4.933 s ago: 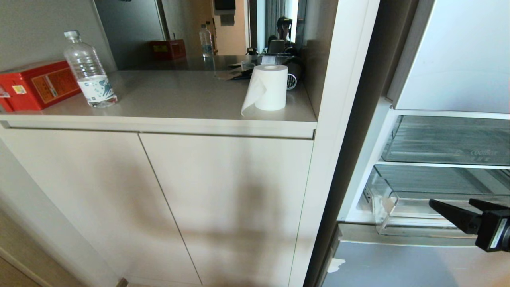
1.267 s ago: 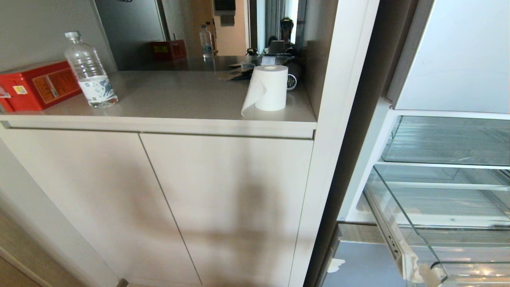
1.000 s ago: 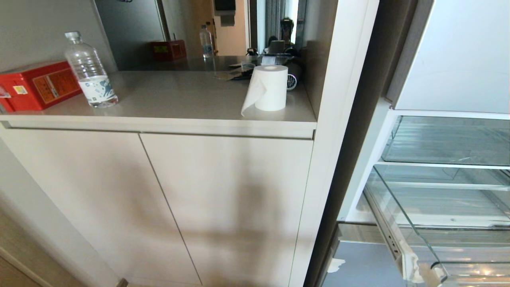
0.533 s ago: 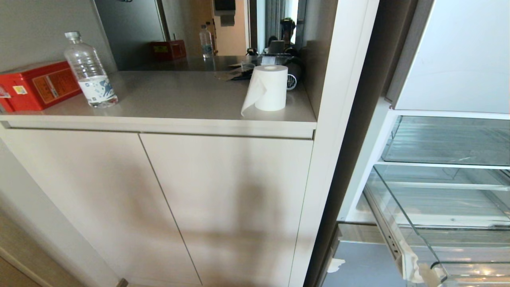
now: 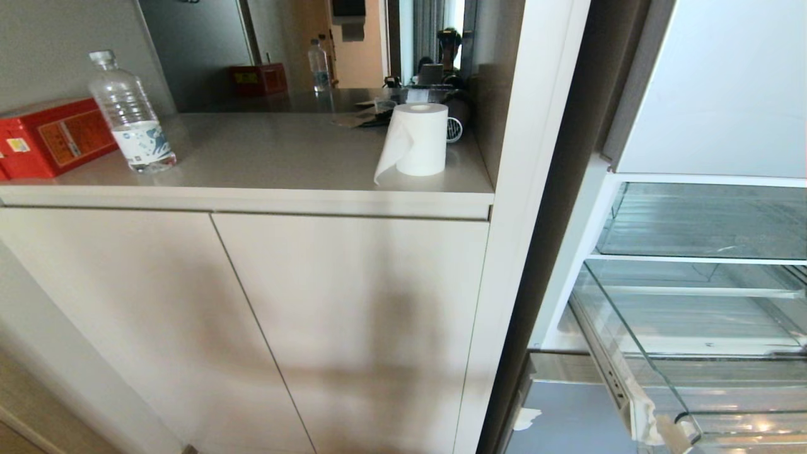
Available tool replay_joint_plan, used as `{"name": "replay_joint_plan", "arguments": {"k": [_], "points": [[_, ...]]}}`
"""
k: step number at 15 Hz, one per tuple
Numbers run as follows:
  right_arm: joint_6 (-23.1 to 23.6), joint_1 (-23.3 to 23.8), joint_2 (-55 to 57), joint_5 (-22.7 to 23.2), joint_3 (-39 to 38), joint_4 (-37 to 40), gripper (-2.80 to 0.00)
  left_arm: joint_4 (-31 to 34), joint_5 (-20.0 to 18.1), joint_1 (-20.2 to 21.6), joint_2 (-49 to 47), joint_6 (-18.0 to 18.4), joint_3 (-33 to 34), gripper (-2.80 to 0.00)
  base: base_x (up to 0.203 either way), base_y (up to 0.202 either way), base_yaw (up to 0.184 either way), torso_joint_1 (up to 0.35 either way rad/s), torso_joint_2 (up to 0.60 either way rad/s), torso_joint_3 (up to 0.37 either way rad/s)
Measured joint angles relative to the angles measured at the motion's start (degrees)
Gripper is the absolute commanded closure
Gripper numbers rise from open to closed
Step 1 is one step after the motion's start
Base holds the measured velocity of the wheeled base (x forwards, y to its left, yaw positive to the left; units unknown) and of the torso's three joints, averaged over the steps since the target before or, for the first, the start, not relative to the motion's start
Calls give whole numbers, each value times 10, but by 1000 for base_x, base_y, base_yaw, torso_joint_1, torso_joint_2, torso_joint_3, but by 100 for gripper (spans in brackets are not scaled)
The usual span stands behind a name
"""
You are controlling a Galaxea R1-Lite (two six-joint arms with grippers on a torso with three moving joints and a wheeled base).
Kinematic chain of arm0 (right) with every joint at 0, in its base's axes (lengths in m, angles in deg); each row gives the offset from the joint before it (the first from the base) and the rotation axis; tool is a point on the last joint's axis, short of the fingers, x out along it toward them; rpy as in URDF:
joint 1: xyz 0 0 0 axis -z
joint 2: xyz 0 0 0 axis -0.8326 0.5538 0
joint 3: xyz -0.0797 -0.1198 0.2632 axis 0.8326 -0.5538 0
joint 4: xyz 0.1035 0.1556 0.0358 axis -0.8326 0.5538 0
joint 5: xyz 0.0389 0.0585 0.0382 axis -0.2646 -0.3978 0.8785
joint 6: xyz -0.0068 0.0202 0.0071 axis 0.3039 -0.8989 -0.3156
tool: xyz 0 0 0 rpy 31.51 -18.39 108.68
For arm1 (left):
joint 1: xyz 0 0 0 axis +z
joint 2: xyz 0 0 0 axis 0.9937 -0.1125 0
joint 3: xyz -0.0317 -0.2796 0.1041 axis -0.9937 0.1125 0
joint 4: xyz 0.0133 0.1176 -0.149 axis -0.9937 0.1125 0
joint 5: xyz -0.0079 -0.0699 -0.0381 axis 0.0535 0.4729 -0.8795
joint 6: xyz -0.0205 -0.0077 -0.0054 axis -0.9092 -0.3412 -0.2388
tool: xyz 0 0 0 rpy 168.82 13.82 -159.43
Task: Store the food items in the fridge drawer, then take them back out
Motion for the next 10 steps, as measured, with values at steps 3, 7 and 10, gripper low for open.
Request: {"name": "replay_joint_plan", "arguments": {"k": [3,7,10], "points": [[7,0,0,0,0,15,0,0,0,0,0,0,0,0,0,7,-163,5,2,4],[9,0,0,0,0,16,0,0,0,0,0,0,0,0,2,8,-175,3,1,-3],[7,0,0,0,0,16,0,0,0,0,0,0,0,0,0,7,-174,1,3,2]]}}
